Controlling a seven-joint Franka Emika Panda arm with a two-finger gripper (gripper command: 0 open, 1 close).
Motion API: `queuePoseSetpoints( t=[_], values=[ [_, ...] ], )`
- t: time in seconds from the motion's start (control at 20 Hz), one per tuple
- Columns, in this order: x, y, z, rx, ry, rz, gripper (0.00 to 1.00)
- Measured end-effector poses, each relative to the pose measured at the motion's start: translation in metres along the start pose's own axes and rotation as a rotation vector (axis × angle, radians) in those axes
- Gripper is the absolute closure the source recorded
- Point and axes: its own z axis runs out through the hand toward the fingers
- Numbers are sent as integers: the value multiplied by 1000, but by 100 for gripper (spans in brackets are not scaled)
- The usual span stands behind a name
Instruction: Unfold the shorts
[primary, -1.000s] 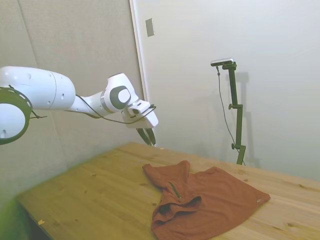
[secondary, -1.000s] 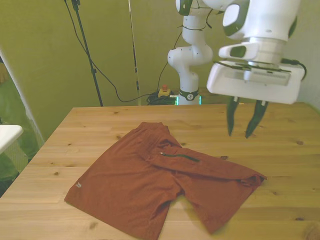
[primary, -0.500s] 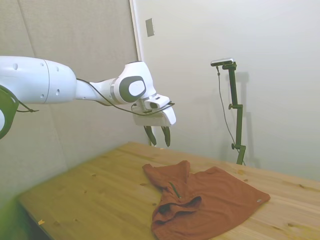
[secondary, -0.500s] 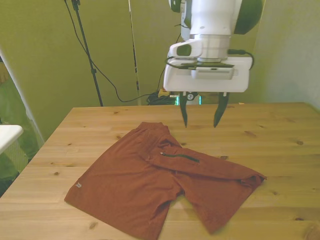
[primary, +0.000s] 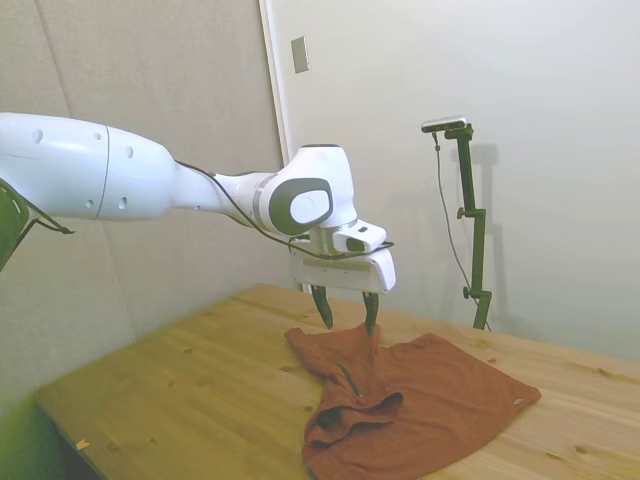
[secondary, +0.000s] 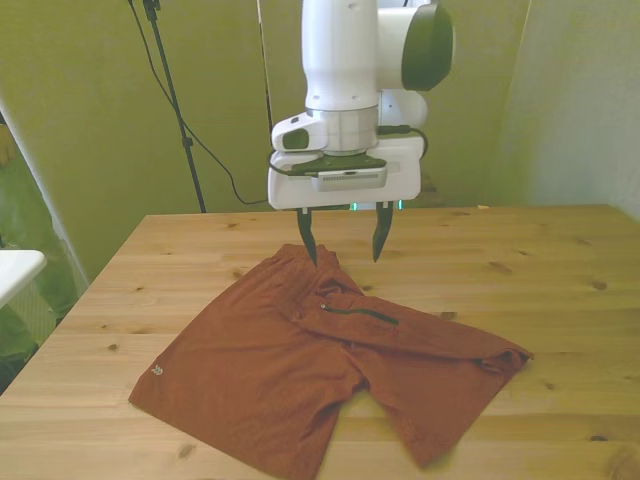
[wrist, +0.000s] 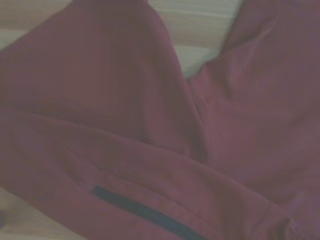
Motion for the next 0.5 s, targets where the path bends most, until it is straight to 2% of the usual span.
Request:
queuePoseSetpoints(
  t=[0.25,0.5],
  values=[
    [24,68,10,46,-25,-62,0],
    [37,96,34,106,-52,-97,0]
  ],
)
